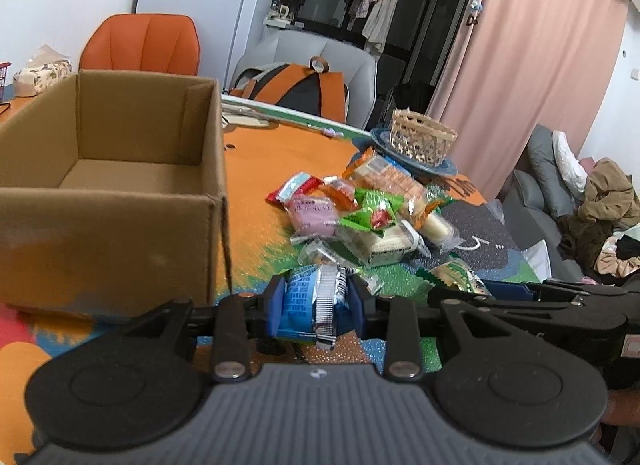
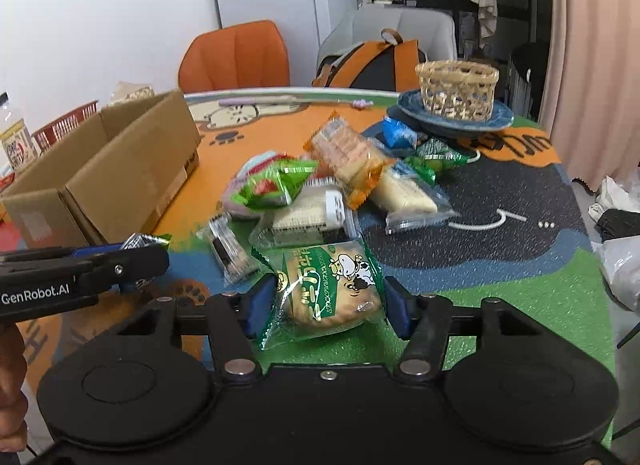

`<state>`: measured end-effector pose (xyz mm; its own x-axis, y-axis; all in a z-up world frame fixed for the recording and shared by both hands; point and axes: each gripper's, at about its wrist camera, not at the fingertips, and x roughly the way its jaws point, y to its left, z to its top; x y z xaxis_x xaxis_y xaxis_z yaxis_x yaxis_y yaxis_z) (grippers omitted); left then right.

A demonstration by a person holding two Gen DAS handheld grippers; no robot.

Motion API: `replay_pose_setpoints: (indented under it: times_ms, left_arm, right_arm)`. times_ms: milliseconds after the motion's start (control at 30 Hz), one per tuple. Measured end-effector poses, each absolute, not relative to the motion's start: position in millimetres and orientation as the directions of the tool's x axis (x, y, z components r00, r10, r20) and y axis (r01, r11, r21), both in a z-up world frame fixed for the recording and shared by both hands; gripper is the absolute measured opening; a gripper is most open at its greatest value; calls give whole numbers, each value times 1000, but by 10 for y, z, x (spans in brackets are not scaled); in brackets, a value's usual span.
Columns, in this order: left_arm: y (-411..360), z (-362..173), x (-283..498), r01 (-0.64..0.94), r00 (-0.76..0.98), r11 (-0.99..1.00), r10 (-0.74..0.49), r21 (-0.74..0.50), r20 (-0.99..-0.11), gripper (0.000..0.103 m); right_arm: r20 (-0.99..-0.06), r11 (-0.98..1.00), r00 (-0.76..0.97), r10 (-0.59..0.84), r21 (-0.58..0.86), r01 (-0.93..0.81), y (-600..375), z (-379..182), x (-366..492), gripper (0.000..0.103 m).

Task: Organize snacks
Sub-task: 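Carry both snacks over the cardboard box and open both grippers to drop them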

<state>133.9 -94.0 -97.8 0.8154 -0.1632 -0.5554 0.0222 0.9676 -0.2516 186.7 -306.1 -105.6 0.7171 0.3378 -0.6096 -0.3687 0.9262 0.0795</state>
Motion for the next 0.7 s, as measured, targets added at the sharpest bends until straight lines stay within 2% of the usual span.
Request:
replay_pose_setpoints:
  times_ms: [700]
  left_arm:
    - [-694,-426,1082,47,888,966,-156,-253,-433,33]
  right_arm:
    - [-508,898,759,407,70,-435,-2710,-440,1701,57]
